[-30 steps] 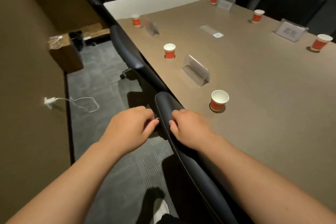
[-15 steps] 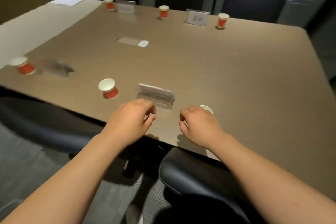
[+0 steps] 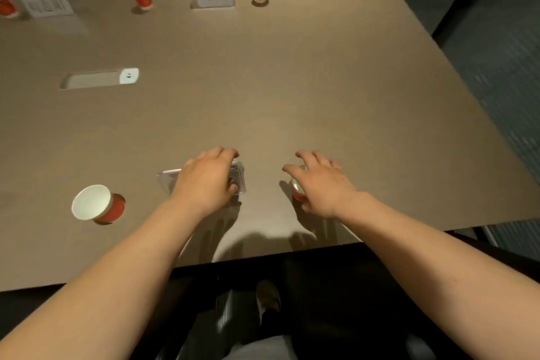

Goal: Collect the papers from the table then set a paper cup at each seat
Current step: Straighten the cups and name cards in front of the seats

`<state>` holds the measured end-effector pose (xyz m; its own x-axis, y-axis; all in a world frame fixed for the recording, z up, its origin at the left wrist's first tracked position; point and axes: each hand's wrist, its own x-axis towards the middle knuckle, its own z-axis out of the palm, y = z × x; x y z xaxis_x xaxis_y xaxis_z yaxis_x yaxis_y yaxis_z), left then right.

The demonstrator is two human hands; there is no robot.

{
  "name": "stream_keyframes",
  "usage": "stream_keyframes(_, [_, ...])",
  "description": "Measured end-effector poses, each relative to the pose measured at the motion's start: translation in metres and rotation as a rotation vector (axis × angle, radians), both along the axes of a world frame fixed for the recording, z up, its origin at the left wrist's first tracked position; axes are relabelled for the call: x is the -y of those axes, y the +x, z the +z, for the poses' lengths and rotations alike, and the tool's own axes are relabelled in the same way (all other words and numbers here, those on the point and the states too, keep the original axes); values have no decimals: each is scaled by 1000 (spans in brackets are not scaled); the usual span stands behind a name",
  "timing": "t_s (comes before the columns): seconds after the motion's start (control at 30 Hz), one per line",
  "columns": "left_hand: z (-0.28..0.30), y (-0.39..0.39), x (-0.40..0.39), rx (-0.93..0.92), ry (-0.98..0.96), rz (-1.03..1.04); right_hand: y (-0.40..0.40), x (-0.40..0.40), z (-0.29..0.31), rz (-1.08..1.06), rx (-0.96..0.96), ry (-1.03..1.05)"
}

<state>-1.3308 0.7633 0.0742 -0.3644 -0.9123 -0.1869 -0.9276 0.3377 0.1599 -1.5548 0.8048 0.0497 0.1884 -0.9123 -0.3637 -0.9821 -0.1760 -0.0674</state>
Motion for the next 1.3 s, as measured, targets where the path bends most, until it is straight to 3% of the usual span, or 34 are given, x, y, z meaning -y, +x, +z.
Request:
stream_keyframes(0.13, [-32,4,29,92,100,1,-9,14,-18,-9,40,116])
stream_keyframes(0.33, [-68,14,53,149,195,29,-12,26,-42,-36,75,52])
stream_keyframes(0.67, [-80,25,46,73,85,-20,1,47,-44,-129,8,-24])
stream_keyframes(1.03, [-77,18,40,213,57,-21,1,52,-46,-86,16,52])
stream_keyframes(1.17, [-71,24,31,117,-24,-14,7,52,-33,-69,-31,100])
stream_keyframes(1.3, [-47,55,23,3,-55,11,50,53,-8,-26,93,-99])
